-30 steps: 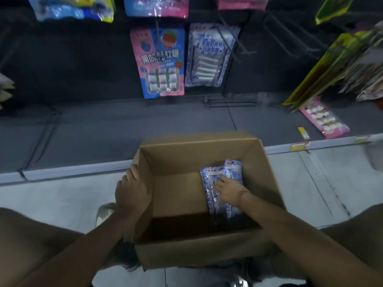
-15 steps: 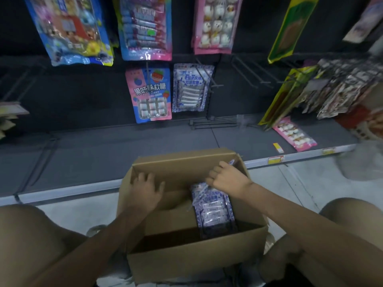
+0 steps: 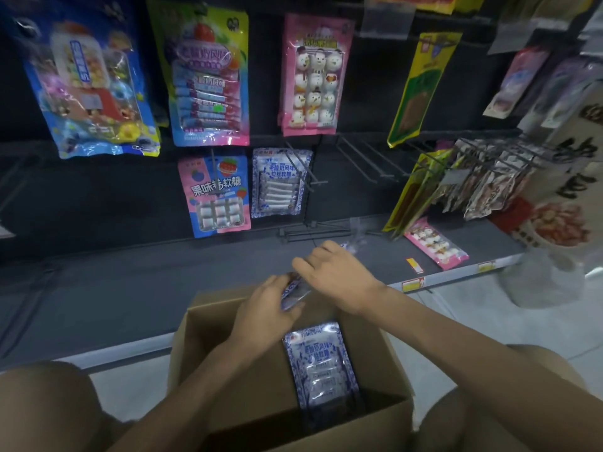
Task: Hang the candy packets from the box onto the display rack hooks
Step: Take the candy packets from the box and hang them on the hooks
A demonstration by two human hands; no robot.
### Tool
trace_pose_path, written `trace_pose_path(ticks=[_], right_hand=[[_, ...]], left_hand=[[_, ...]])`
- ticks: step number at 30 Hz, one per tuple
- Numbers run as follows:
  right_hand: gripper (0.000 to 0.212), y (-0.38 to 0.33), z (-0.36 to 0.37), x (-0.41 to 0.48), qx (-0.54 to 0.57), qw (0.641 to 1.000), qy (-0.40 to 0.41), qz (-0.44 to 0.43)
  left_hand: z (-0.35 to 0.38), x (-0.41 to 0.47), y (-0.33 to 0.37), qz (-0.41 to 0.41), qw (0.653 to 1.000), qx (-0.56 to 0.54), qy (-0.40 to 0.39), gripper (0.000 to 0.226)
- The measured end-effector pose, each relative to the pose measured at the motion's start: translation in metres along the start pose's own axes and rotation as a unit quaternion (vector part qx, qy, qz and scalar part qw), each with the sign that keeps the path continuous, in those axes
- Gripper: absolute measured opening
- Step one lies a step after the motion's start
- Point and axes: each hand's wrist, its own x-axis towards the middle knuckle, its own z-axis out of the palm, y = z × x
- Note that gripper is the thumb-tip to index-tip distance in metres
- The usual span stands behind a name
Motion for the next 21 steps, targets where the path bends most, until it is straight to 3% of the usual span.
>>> trace_pose_path(ticks=[3, 6, 7, 11, 15, 18, 19, 21], right_hand=[[0.043, 0.007, -0.001, 0.007, 0.018, 0.998, 0.051, -0.024], [0.015, 0.018, -0.004, 0.014, 0.034, 0.990, 0.130, -0.035], [0.016, 0.022, -0.003, 0.015, 0.041, 0.988, 0.146, -0.034], [0.045, 0.042, 0.003, 0.008, 0.030, 0.991, 0.127, 0.017], [0.073, 0.055, 0.010, -0.006, 0.098, 0.969, 0.156, 0.164], [0.089, 0.053, 0.021, -0.016, 0.256, 0.890, 0.103, 0.364], [0.099, 0.054, 0.022, -0.016, 0.339, 0.838, 0.070, 0.422], [0.114, 0.065, 0.020, -0.014, 0.524, 0.693, 0.045, 0.492]], left_hand=[[0.006, 0.012, -0.003, 0.009, 0.996, 0.054, 0.075, 0.033], [0.006, 0.026, -0.003, -0.001, 0.991, 0.017, 0.134, 0.022], [0.006, 0.029, -0.001, -0.005, 0.989, 0.007, 0.148, 0.023], [0.009, 0.041, 0.004, -0.043, 0.981, -0.083, 0.169, 0.019], [0.012, 0.055, 0.001, -0.102, 0.949, -0.262, 0.140, 0.018], [0.009, 0.059, 0.007, -0.123, 0.915, -0.367, 0.116, 0.014], [0.008, 0.062, 0.007, -0.127, 0.907, -0.385, 0.110, 0.013], [0.008, 0.067, 0.006, -0.139, 0.893, -0.419, 0.090, 0.016]])
